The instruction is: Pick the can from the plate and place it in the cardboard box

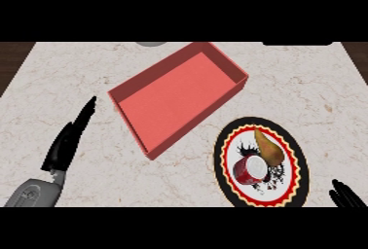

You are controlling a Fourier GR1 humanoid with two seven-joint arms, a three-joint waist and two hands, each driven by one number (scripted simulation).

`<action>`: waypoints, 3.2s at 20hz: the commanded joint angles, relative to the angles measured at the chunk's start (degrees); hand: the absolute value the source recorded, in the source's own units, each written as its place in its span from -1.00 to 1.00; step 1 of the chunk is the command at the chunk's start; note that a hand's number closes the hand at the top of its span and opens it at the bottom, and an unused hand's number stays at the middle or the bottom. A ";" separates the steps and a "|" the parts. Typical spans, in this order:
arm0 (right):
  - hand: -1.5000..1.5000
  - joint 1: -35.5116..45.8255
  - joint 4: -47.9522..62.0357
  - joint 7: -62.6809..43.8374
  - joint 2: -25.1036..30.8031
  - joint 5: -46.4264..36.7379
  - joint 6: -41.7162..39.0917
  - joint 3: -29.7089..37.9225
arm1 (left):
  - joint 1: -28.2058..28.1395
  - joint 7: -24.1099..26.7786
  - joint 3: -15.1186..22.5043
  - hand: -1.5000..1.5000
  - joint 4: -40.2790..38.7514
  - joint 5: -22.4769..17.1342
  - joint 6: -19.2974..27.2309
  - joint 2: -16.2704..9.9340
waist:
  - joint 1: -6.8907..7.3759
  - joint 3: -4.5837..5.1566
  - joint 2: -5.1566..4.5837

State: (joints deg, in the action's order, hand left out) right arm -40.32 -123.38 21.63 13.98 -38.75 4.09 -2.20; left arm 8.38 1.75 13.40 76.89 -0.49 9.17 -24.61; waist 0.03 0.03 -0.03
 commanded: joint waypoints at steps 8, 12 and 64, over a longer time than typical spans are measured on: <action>-1.00 8.38 4.81 -4.57 -5.89 -9.73 1.62 -5.41 | -2.71 1.88 -3.07 0.00 -0.03 3.53 -2.61 3.39 | -0.16 -0.03 0.07; -1.00 12.23 6.39 -3.84 -5.91 -10.10 3.17 -3.52 | -2.40 -0.05 -5.05 0.00 1.60 4.36 -3.90 2.60 | -0.14 -0.03 0.06; 1.00 30.48 30.46 -8.21 -13.87 -26.80 23.41 -11.10 | -1.19 1.07 -13.95 0.00 -0.47 15.50 -10.88 12.30 | -0.10 -0.05 0.08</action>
State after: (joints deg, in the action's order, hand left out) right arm -8.77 -93.91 12.40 1.85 -65.30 21.85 -12.43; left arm 8.15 3.52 -0.97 75.20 14.36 -1.80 -12.89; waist -0.34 0.62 0.44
